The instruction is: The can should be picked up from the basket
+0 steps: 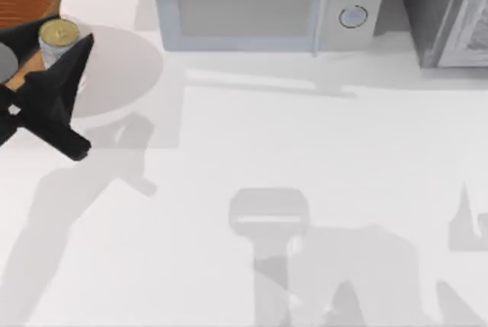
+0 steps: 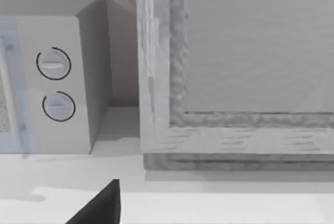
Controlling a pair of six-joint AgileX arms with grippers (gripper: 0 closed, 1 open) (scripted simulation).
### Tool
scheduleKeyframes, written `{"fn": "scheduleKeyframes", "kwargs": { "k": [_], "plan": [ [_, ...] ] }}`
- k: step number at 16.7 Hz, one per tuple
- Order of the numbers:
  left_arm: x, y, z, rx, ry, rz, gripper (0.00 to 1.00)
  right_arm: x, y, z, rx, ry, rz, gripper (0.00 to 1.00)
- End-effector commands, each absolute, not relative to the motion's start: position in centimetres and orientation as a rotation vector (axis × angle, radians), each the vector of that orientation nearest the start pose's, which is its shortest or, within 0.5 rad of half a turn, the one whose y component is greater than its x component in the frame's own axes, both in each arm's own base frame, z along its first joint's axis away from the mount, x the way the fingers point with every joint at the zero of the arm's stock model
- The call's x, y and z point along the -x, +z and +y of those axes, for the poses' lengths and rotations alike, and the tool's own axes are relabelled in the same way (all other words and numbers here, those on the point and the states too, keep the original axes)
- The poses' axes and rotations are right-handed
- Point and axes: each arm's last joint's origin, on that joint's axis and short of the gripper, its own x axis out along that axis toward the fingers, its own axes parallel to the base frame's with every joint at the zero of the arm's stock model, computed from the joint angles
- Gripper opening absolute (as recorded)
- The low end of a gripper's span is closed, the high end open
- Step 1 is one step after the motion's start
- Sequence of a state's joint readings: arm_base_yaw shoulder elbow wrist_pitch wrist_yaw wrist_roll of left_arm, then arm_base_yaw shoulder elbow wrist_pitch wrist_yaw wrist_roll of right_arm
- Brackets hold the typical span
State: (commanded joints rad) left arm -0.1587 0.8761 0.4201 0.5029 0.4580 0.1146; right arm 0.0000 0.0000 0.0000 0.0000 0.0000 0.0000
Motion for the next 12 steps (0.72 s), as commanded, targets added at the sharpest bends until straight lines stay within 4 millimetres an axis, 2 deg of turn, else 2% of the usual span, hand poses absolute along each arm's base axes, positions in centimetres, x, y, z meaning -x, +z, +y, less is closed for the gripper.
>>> {"fn": "scheduleKeyframes", "kwargs": {
  "k": [5, 12],
  "plan": [
    [-23.1, 25.6, -6.2, -0.118, -0.779, -0.109, 0.00, -10.6, 16.0, -0.1, 0.000, 0.000, 0.000, 1.00],
    [-28.1, 24.5, -8.5, -0.139, -0.982, -0.158, 0.00, -10.6, 16.0, -0.1, 0.000, 0.000, 0.000, 1.00]
  ]
}}
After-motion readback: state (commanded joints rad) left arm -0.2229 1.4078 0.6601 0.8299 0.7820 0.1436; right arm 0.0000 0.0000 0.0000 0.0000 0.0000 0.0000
